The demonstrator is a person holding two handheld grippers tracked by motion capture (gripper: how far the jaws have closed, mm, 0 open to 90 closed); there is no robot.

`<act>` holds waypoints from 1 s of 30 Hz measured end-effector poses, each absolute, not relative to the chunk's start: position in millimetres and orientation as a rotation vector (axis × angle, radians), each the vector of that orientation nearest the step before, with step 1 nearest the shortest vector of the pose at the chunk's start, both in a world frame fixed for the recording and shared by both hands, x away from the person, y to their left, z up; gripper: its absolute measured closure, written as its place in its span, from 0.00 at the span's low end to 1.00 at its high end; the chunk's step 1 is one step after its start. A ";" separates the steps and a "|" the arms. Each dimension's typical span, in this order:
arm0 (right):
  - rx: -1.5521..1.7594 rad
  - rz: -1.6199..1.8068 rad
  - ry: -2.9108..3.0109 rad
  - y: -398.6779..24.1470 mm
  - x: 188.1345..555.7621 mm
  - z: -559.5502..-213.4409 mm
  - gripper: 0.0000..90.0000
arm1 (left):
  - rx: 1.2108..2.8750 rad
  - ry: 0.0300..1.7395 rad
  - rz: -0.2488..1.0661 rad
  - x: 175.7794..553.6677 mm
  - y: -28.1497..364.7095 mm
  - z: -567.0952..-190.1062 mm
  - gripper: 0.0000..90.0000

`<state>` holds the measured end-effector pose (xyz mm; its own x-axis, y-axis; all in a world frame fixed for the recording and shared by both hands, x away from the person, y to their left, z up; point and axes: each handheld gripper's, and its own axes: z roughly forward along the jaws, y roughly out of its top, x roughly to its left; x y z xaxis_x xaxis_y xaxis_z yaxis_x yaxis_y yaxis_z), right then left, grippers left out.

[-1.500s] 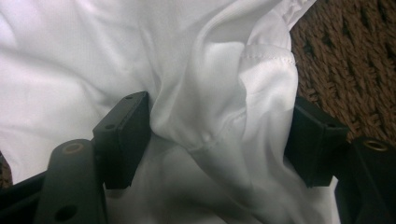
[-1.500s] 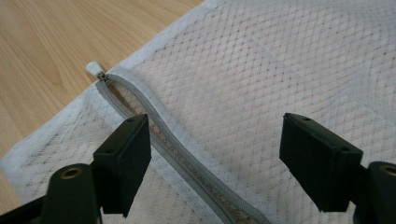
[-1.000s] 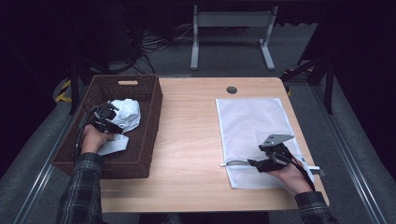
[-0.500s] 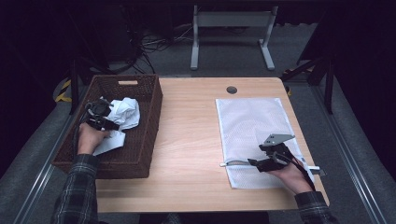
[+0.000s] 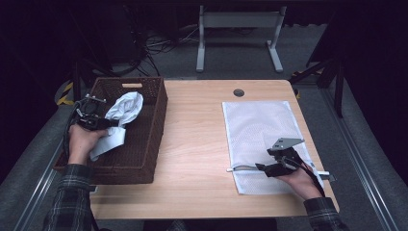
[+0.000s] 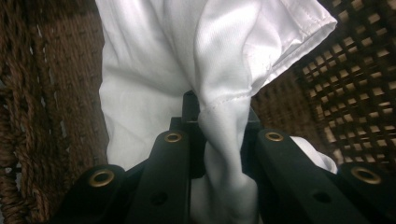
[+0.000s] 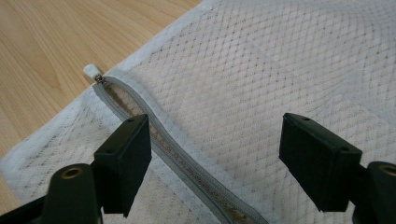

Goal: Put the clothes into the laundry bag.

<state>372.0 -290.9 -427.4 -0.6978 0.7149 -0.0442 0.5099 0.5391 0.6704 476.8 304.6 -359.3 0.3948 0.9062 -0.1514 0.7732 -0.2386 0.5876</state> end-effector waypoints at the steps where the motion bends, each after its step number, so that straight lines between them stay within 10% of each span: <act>1: 1.014 0.925 2.466 -291.2 372.1 -427.4 0.29 | 2.054 1.416 0.295 474.3 303.5 -354.6 0.90; 30: 1.036 0.942 2.454 -298.2 371.3 -426.2 0.28 | 2.007 1.004 0.307 440.2 220.1 -265.5 0.90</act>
